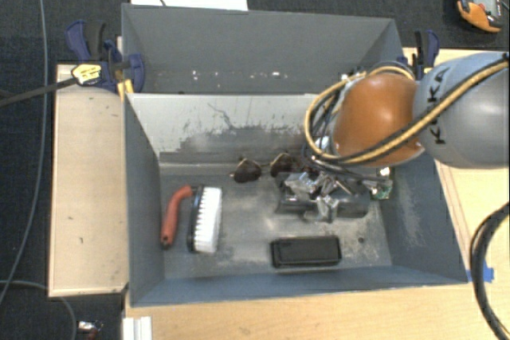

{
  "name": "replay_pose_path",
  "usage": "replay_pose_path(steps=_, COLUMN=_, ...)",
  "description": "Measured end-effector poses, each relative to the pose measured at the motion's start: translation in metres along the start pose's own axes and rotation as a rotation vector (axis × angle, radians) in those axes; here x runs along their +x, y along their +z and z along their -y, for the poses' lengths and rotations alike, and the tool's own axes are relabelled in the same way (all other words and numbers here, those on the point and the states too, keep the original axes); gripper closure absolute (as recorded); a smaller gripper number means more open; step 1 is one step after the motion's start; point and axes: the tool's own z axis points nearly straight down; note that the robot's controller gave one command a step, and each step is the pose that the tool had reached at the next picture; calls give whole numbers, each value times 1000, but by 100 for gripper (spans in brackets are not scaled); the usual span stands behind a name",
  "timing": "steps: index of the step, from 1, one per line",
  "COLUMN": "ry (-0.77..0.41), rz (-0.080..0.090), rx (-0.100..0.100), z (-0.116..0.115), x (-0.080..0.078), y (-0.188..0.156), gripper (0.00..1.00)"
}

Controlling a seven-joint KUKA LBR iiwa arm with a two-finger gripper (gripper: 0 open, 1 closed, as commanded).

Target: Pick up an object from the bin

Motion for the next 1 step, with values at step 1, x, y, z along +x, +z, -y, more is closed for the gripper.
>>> replay_pose_path(steps=1, ry=13, rz=-2, rx=-7, z=0, x=2, y=-9, gripper=100)
